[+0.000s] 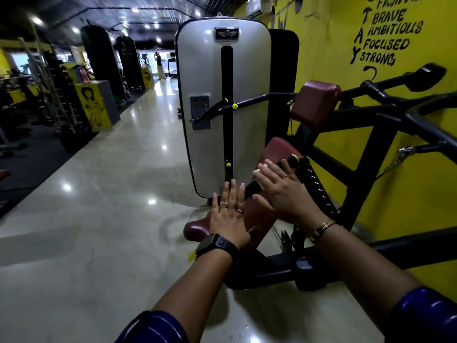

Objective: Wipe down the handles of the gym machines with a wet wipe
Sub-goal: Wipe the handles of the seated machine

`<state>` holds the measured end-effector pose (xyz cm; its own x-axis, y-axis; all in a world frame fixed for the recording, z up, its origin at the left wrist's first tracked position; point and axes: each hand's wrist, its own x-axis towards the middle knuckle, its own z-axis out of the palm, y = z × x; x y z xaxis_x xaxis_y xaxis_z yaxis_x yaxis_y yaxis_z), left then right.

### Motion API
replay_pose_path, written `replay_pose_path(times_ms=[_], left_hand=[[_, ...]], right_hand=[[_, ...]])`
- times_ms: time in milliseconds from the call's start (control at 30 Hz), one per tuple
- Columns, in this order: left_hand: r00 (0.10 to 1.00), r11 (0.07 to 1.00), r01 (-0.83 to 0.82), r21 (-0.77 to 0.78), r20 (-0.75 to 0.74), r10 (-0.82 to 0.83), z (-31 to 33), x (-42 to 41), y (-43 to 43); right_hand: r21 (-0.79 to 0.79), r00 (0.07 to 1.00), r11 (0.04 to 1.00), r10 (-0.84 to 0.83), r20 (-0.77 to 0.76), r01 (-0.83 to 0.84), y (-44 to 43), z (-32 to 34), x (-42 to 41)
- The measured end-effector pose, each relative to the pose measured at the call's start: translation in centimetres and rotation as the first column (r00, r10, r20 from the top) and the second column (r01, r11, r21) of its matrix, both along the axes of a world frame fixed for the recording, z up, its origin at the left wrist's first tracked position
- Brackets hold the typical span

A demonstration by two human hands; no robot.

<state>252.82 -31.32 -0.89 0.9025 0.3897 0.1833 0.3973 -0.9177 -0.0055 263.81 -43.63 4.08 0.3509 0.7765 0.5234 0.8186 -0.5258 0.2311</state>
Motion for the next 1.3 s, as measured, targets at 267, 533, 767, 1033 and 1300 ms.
replay_pose_path(times_ms=[267,533,767,1033,1300], left_hand=[[1.000,1.000,0.011,-0.010,0.022,-0.010,0.0,-0.1,0.0],[1.000,1.000,0.006,0.005,-0.031,-0.006,0.2,-0.1,-0.1],[1.000,1.000,0.007,-0.003,-0.023,-0.007,0.4,-0.1,-0.2],[1.000,1.000,0.013,-0.019,0.007,-0.013,0.0,0.0,0.0],[1.000,1.000,-0.012,0.018,-0.028,0.012,0.1,0.0,-0.2]], right_hand=[[0.176,0.999,0.984,-0.041,0.025,0.036,-0.9,0.3,0.6],[0.077,0.985,0.988,0.121,0.126,-0.131,-0.3,-0.1,-0.5],[0.180,0.997,0.982,-0.070,0.028,0.064,-0.7,0.4,0.8],[0.401,0.986,0.912,0.021,0.164,-0.086,-1.3,0.8,1.1],[0.085,0.990,0.989,0.111,0.089,-0.118,0.0,0.5,0.2]])
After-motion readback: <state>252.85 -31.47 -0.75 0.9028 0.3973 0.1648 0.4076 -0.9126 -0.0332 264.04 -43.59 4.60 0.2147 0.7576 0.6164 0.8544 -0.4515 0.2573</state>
